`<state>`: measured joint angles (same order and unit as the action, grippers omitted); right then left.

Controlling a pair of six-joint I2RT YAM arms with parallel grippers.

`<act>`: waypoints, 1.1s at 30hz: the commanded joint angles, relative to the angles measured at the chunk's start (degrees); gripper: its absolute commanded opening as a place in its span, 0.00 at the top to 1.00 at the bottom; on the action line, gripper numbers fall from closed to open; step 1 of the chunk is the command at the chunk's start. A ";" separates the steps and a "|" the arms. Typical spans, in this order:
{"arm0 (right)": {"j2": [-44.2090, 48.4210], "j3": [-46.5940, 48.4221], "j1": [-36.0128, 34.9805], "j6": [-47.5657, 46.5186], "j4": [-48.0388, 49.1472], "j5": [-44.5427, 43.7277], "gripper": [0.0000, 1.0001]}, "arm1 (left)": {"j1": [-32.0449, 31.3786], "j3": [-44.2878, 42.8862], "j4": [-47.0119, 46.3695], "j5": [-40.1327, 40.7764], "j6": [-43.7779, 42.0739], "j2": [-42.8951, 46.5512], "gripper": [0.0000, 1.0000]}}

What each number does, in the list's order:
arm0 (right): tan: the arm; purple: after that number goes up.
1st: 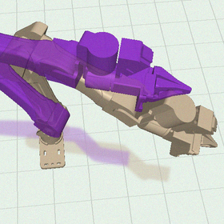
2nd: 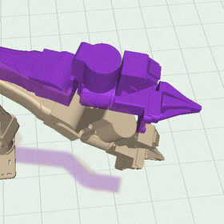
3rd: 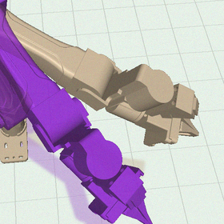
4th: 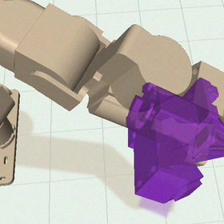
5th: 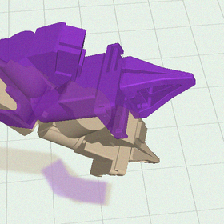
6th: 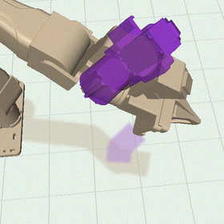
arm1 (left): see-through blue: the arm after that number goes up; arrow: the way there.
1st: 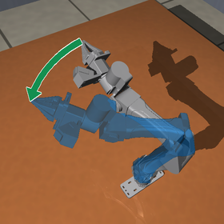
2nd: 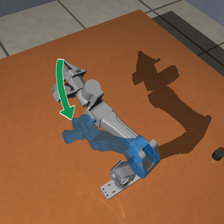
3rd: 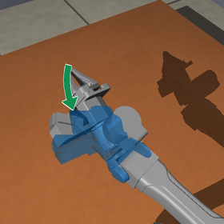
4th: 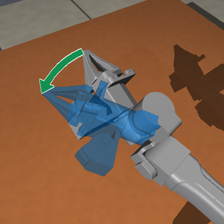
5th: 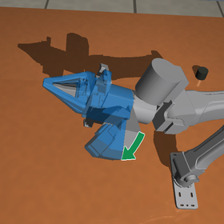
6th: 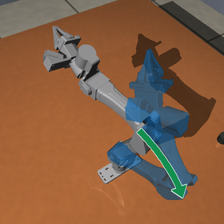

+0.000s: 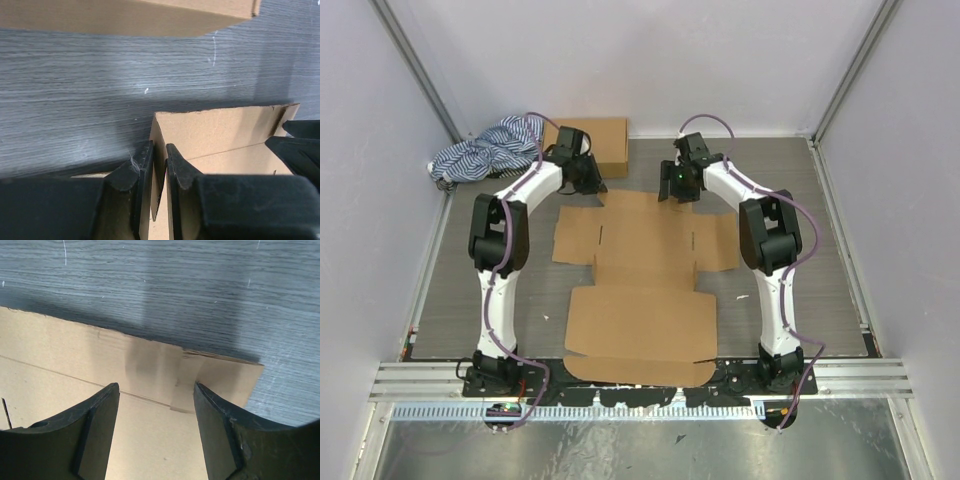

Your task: Fold the paper box

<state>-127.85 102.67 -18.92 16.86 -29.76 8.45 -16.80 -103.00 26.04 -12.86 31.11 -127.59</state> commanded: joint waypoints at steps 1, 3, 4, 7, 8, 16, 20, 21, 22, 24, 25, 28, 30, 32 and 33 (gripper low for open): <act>2.15 2.40 -0.28 0.26 -0.12 -1.01 0.34 | -1.39 -3.73 1.95 -0.23 -0.44 -0.87 0.78; 1.42 2.27 -0.35 0.51 -0.38 -1.10 0.34 | -1.79 -4.19 2.43 -0.13 -0.43 -1.38 0.78; 0.94 2.14 -0.41 0.54 -0.45 -1.28 0.34 | -1.83 -4.16 2.43 0.04 -0.44 -1.50 0.78; -0.19 2.12 -0.28 0.69 -0.72 -2.03 0.34 | -1.97 -4.84 3.50 1.11 -0.60 -1.85 0.77; -0.41 2.06 -0.27 0.71 -0.88 -2.19 0.34 | -1.93 -5.10 4.20 1.54 -0.59 -1.89 0.77; -0.21 0.82 -0.30 1.23 -1.31 -1.25 0.34 | -1.90 -3.89 13.37 8.53 -1.82 1.21 0.80; -0.74 0.21 -0.18 2.08 -1.49 -0.44 0.35 | -2.25 0.18 9.70 5.85 -0.77 3.74 0.76; -0.85 0.07 -0.20 2.42 -1.45 -0.15 0.34 | -2.59 0.70 8.46 5.54 -0.33 4.07 0.75; -1.08 -0.15 -0.18 2.73 -1.39 0.55 0.35 | -2.87 0.43 8.18 5.49 -0.13 4.02 0.75; -1.24 -1.05 -0.16 3.15 -0.90 1.96 0.35 | -3.42 -1.87 9.24 5.56 -0.02 3.00 0.74; -1.29 -1.33 -0.18 3.17 -0.84 2.20 0.35 | -3.62 -3.32 10.20 5.45 0.12 2.51 0.74; -1.65 -1.48 -0.17 3.01 -0.54 2.68 0.35 | -4.17 -5.56 10.93 5.35 0.84 1.84 0.74; -1.95 -1.40 -0.08 3.07 -0.52 3.32 0.35 | -4.68 -5.68 9.68 5.20 1.61 2.31 0.73; -1.86 -1.81 0.03 3.18 -0.31 3.93 0.35 | -5.01 -6.70 8.88 5.31 2.00 2.32 0.73; -1.95 -1.94 0.05 3.14 -0.37 3.83 0.35 | -5.23 -7.52 8.83 5.30 2.21 2.18 0.73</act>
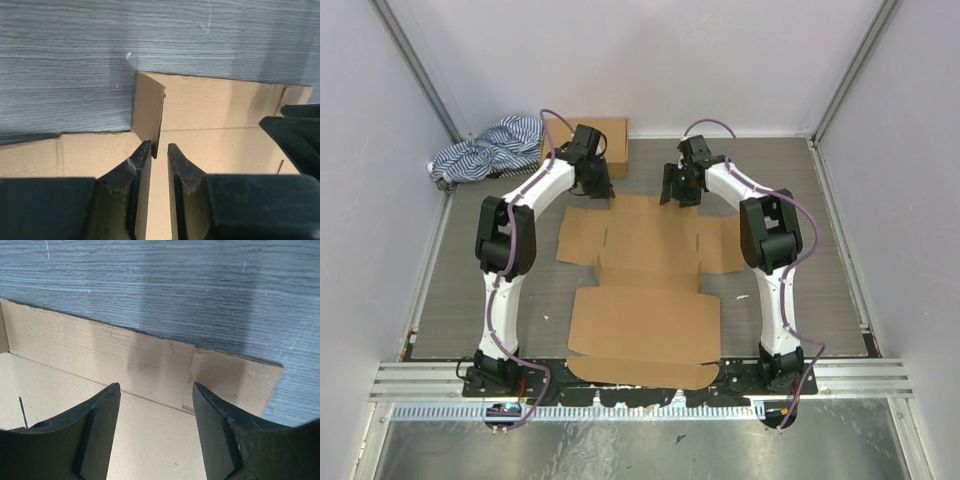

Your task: Fold the paper box

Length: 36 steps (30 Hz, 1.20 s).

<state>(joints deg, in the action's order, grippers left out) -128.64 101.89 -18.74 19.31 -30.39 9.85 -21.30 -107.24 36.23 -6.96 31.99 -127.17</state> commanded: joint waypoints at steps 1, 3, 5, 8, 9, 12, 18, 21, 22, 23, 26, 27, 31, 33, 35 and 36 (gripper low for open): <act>-1.13 -1.38 -0.03 0.68 0.17 2.43 0.35 | -0.82 -3.83 -2.02 -0.66 1.39 1.36 0.73; -1.20 -1.59 0.26 0.44 0.08 3.15 0.36 | -0.92 -5.73 -2.33 -1.53 1.66 -0.36 0.73; -1.36 -1.31 0.37 0.38 -0.38 3.36 0.36 | -0.97 -8.71 -1.78 -2.41 1.59 -3.22 0.74; -1.26 -1.51 0.35 0.54 -0.81 4.59 0.36 | -0.94 -13.14 -0.89 -3.80 1.97 -8.02 0.74; -1.07 -1.69 0.37 0.51 -0.88 4.88 0.36 | -0.94 -14.74 -0.38 -4.49 2.21 -9.51 0.74; -0.45 -2.24 0.37 0.11 -1.50 4.21 0.36 | -0.91 -17.34 2.57 -5.12 1.49 -11.46 0.75; -0.45 -1.93 0.37 -0.67 -2.10 2.94 0.37 | 2.20 -5.32 2.65 9.93 1.03 0.50 0.76; -1.22 -1.91 0.37 -0.79 -1.70 2.95 0.38 | 6.12 4.57 -1.56 13.90 3.78 7.46 0.77; -1.52 -1.88 0.31 -1.03 -1.69 2.88 0.38 | 7.14 7.91 -4.11 14.28 3.98 9.95 0.77; -1.86 -1.95 0.36 -1.23 -2.04 2.40 0.38 | 8.22 10.04 -5.38 14.20 4.07 10.91 0.77; -2.33 -1.72 0.28 -2.11 -2.55 2.01 0.39 | 9.69 10.57 -4.23 13.88 2.87 10.22 0.77; -2.58 -1.32 0.24 -2.24 -2.91 1.50 0.39 | 9.85 9.65 -3.99 12.87 2.37 8.99 0.76; -2.96 -0.10 -0.21 -3.19 -4.48 0.73 0.40 | 9.79 5.76 -3.94 7.61 2.35 3.12 0.77; -3.16 0.21 -0.32 -3.69 -5.19 0.54 0.40 | 9.74 4.53 -4.35 6.24 2.44 0.97 0.78; -3.24 0.54 -0.34 -3.88 -5.52 0.59 0.40 | 9.64 4.41 -5.36 5.64 2.79 0.09 0.79; -3.35 0.82 -0.44 -3.90 -5.66 0.59 0.40 | 9.66 4.38 -5.57 5.08 2.92 0.05 0.79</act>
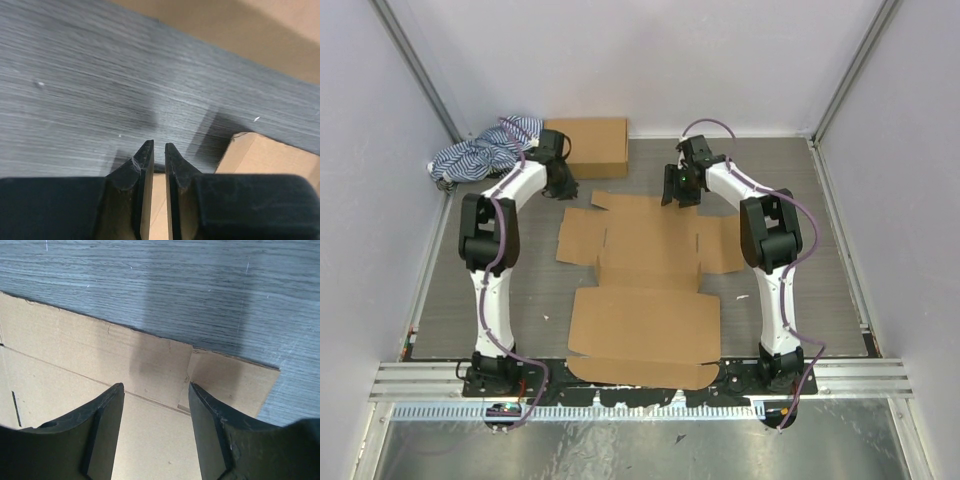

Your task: Fold the paper box

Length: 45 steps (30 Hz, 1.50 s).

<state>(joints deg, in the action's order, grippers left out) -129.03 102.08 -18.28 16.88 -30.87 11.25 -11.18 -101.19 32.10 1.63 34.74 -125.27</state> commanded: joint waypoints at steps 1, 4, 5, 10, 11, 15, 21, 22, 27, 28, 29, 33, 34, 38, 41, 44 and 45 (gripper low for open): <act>-3.22 1.00 -1.00 -1.50 -5.43 -0.79 0.40 | -0.58 -1.29 -1.99 -3.87 0.29 -1.68 0.79; -3.38 1.50 -1.30 -1.65 -5.78 -0.58 0.40 | -0.96 -0.90 -4.05 -4.31 0.24 -1.76 0.79; -3.48 1.61 -1.39 -1.68 -5.82 -0.54 0.40 | -1.14 -1.12 -4.28 -4.69 0.24 -2.02 0.79; -4.02 1.67 -1.66 -2.03 -5.98 -0.41 0.40 | -2.67 -2.42 -4.76 -5.41 -0.04 -3.19 0.79; -4.14 1.61 -1.66 -2.15 -5.96 -0.48 0.40 | -2.99 -2.74 -4.76 -5.67 -0.15 -3.51 0.79; -4.31 1.38 -1.69 -2.57 -5.95 -0.38 0.40 | -4.44 -4.03 -4.77 -6.53 -0.49 -4.72 0.79; -4.11 1.02 -1.72 -3.05 -5.87 -0.60 0.40 | -7.04 -4.12 -5.97 -7.61 -0.50 -3.56 0.79; -4.12 1.08 -1.71 -3.07 -5.79 -0.48 0.40 | -7.48 -4.03 -6.20 -7.79 -0.50 -3.23 0.79; -4.45 1.29 -1.69 -2.75 -5.60 0.19 0.40 | -9.90 -5.50 -6.48 -8.13 -0.73 -3.65 0.78; -4.47 1.35 -1.68 -2.66 -5.60 0.29 0.41 | -10.32 -6.08 -6.39 -8.13 -0.88 -4.04 0.78; -4.55 1.32 -1.66 -2.60 -5.56 0.28 0.41 | -10.72 -6.83 -6.09 -8.13 -0.90 -5.03 0.78; -4.45 0.87 -1.68 -2.32 -5.45 0.25 0.41 | -11.56 -10.16 -4.41 -9.25 -0.44 -8.92 0.78; -4.37 0.65 -1.65 -2.30 -5.36 0.17 0.41 | -11.58 -10.59 -4.20 -9.16 -0.20 -9.80 0.78; -3.08 -0.07 -1.63 -2.03 -5.29 -0.88 0.40 | -11.61 -14.20 -0.32 -8.45 0.21 -14.56 0.79; -1.86 -0.28 -1.62 -1.84 -5.32 -1.06 0.40 | -11.61 -15.18 1.21 -7.98 0.30 -16.39 0.80; -1.36 -0.03 -1.70 -1.69 -5.34 -0.85 0.40 | -11.57 -14.60 2.34 -6.88 -0.08 -16.69 0.81; -1.41 0.00 -1.64 -1.68 -5.34 -0.56 0.40 | -11.58 -14.11 2.89 -6.11 -0.33 -16.49 0.81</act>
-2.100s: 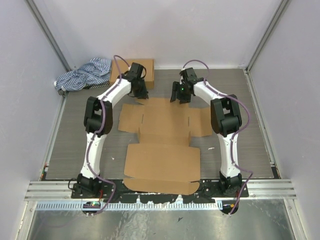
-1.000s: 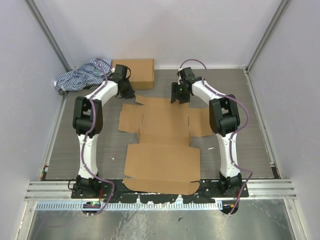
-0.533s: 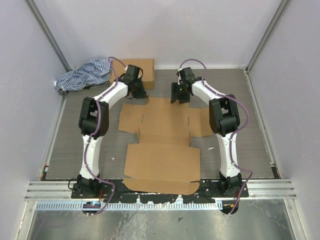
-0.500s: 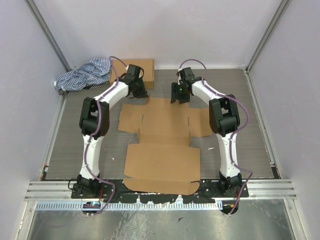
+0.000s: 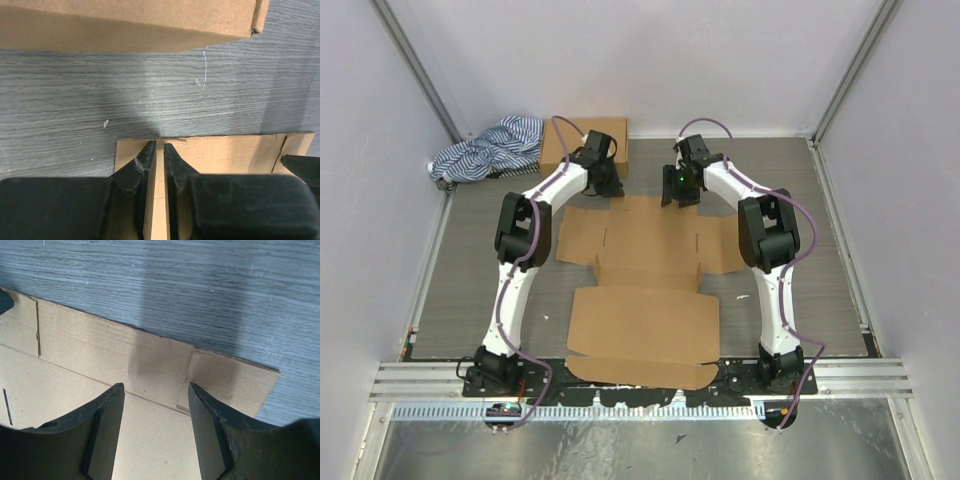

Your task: Fold the paper box

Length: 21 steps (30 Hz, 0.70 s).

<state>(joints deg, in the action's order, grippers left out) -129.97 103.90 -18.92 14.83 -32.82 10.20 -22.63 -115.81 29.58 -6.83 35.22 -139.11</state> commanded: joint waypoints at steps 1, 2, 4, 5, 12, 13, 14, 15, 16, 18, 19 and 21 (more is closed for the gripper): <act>-0.65 -1.54 -1.07 0.39 -3.46 0.84 0.40 | -0.09 1.30 5.76 3.15 -1.22 -2.23 0.81; -0.89 -1.27 -1.08 0.38 -3.52 1.05 0.40 | 0.00 2.48 5.86 3.83 -1.55 -1.63 0.81; -1.59 -0.45 -1.07 0.38 -3.69 1.50 0.40 | 0.48 4.77 6.07 4.90 -2.26 0.18 0.81; -1.97 -0.11 -1.11 0.42 -3.68 1.85 0.40 | 0.75 6.04 6.06 5.31 -2.41 1.08 0.82; -4.79 3.68 -1.97 0.45 -3.96 3.20 0.41 | 3.11 14.14 3.96 6.27 -3.33 6.56 0.82; -4.85 4.33 -2.18 0.53 -4.07 3.29 0.40 | 3.33 14.58 4.03 6.46 -3.46 7.18 0.82; -4.57 4.66 -2.39 0.64 -4.09 3.15 0.40 | 3.48 14.64 4.33 6.76 -3.54 7.73 0.81; -4.06 4.77 -2.46 0.78 -4.03 2.71 0.40 | 3.73 14.65 4.48 6.82 -3.64 8.36 0.79; -3.14 4.72 -2.46 0.92 -3.87 2.01 0.39 | 3.92 14.77 4.48 6.79 -3.67 9.24 0.75; -0.12 3.75 -2.44 1.69 -3.05 -0.74 0.33 | 4.15 15.07 3.74 6.91 -3.76 11.96 0.60; 1.39 3.42 -2.48 1.91 -2.81 -3.32 0.30 | 4.17 15.08 3.29 7.16 -4.00 13.31 0.57; 4.03 3.18 -2.46 1.87 -2.78 -7.47 0.27 | 4.13 14.46 3.26 8.78 -4.84 15.66 0.52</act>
<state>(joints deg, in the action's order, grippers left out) -131.81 107.81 -21.43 15.94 -33.47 11.07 -19.20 -101.82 30.06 -2.15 32.80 -128.75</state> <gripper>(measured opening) 0.703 0.446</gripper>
